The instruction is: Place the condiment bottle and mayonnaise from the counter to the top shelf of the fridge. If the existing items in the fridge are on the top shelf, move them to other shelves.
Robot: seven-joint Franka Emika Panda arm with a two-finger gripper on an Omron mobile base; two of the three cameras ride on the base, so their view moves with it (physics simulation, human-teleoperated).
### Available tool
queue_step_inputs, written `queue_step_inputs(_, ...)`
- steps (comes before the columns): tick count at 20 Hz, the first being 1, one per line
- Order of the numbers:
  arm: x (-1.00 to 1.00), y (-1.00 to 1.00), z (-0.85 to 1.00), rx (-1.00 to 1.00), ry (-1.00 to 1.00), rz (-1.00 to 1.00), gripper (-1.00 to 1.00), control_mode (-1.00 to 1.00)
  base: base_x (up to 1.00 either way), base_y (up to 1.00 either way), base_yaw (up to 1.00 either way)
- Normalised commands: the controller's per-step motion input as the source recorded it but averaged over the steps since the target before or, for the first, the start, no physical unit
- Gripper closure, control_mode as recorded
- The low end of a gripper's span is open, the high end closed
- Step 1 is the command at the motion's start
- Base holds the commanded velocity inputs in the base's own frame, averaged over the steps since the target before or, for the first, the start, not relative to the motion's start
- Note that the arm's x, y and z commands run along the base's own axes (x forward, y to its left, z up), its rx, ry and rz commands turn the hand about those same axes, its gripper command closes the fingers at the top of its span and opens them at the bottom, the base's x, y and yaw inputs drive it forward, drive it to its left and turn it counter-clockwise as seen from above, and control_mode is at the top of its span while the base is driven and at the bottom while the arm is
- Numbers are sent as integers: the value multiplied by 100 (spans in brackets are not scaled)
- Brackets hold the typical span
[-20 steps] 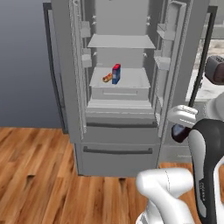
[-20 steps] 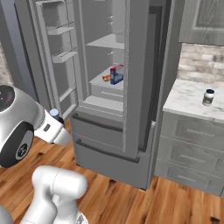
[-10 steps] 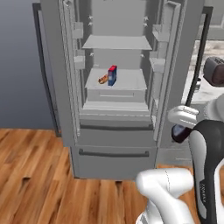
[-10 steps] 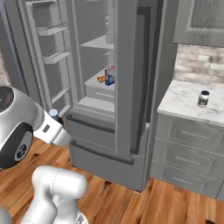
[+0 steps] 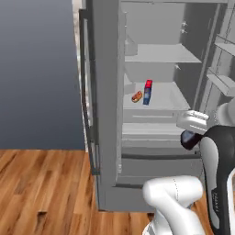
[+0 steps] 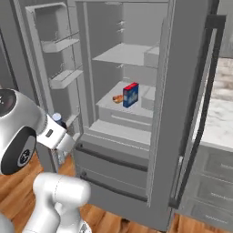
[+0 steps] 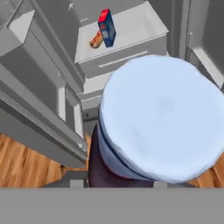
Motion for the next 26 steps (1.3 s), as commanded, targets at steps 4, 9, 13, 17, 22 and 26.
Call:
queue_step_inputs(4, 0, 0, 0, 0, 0, 0, 100, 100, 100, 30, -14)
queue_step_inputs(9, 0, 0, 0, 0, 0, 0, 100, 100, 81, -2, -23)
queue_step_inputs(13, 0, 0, 0, 0, 0, 0, 100, 100, 40, -20, -15)
queue_step_inputs(17, 0, 0, 0, 0, 0, 0, 100, 100, 38, -4, -5)
queue_step_inputs(22, 5, -7, 5, 0, 0, -3, 100, -100, 4, -30, -7)
queue_step_inputs(26, 44, -35, 36, 0, -8, -13, 100, -100, 0, 0, 0)
